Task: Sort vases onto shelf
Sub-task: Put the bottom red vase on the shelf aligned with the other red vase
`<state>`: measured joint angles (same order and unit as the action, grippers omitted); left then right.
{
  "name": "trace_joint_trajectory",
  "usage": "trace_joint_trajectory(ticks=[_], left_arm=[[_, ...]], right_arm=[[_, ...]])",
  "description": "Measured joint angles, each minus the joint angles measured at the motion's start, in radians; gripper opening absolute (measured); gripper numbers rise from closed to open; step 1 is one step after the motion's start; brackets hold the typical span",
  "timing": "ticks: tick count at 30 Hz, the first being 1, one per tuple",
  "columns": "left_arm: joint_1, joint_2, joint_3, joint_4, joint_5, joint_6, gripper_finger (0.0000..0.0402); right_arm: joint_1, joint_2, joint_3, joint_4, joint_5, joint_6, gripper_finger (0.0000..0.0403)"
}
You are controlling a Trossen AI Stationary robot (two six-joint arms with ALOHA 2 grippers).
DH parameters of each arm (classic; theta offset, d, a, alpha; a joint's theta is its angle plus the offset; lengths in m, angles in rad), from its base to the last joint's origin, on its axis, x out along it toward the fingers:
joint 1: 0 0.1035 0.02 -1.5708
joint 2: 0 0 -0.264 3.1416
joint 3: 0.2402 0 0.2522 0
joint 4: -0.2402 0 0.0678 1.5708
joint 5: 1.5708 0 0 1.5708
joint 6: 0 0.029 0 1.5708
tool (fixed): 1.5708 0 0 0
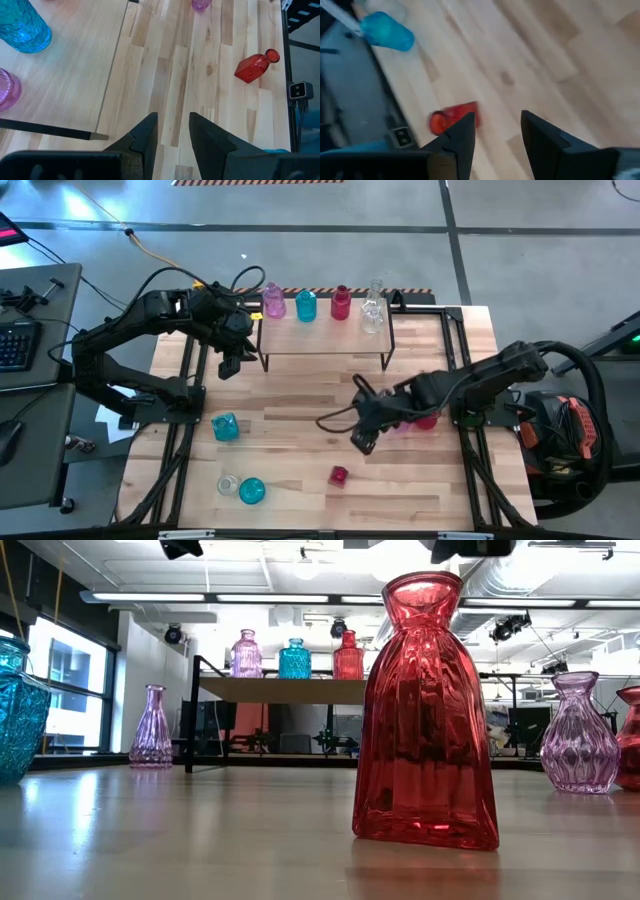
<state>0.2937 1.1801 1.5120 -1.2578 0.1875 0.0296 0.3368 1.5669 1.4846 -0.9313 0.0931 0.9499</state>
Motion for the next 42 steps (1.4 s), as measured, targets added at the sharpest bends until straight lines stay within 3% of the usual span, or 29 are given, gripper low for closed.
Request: trace_joint_trajectory(ticks=[10,21,38,42], left_arm=[[0.0,0.0,0.0,0.0,0.0,0.0,0.0104],[0.0,0.0,0.0,0.0,0.0,0.0,0.0104],[0.0,0.0,0.0,0.0,0.0,0.0,0.0104],[0.0,0.0,0.0,0.0,0.0,0.0,0.0104]], right_arm=[[0.064,0.002,-0.152,0.345,-0.024,0.177,0.0139],[0.151,0.143,-0.158,0.419,-0.034,0.328,0.0139],[0.15,0.239,-0.158,0.42,-0.08,0.432,0.0139],[0.146,0.247,-0.157,0.401,-0.08,0.472,0.0121]])
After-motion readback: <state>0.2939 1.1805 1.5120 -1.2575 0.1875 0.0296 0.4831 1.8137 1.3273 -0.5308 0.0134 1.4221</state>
